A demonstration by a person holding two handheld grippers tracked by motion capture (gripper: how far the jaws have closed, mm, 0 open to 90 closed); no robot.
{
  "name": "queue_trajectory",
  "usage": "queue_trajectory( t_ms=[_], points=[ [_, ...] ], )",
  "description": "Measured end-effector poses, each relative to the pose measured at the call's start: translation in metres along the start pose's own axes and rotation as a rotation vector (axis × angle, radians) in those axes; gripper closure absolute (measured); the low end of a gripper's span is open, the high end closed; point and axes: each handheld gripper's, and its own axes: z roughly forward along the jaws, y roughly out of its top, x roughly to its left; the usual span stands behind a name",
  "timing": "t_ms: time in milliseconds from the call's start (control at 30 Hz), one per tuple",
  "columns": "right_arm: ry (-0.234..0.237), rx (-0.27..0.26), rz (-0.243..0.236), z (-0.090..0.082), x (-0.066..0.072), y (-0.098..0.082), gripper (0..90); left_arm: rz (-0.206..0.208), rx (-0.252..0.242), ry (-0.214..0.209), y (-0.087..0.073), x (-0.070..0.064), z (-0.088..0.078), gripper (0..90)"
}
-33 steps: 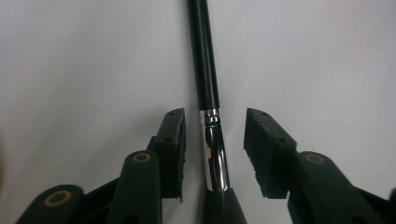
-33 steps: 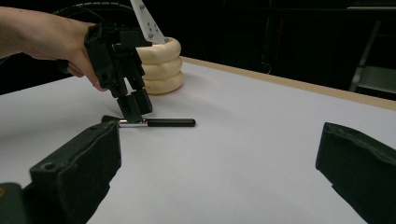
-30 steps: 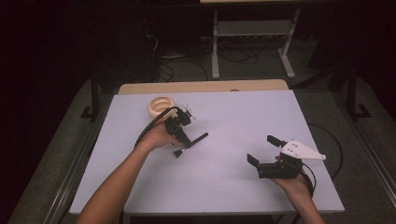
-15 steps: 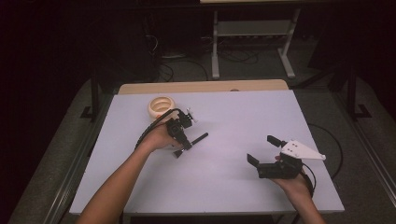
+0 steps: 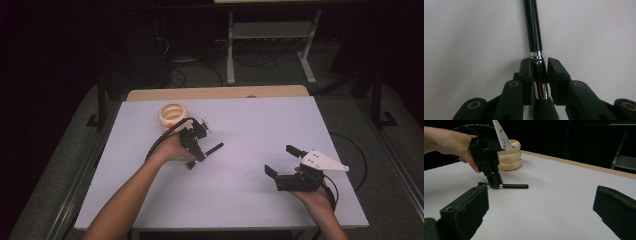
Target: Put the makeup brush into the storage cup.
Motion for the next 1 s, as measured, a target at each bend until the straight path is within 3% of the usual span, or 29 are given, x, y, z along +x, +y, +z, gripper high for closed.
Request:
queue_trajectory(
  t_ms=[567, 667, 933, 1000],
  points=[
    [0.0, 0.0, 0.005, 0.0, 0.0, 0.0, 0.0, -0.005, 0.02, -0.005, 0.001, 0.0, -0.001, 78.3],
    [0.0, 0.0, 0.003, 0.0, 0.0, 0.0, 0.0, -0.023, 0.004, -0.013, 0.0, 0.0, 0.0, 78.4],
    [0.001, 0.002, 0.004, 0.0, 0.0, 0.0, 0.0, -0.013, -0.01, -0.019, -0.002, 0.0, -0.007, 78.4],
    [0.0, 0.001, 0.003, 0.0, -0.001, 0.0, 0.0, -0.016, -0.035, -0.022, -0.004, -0.002, -0.01, 78.5]
  ],
)
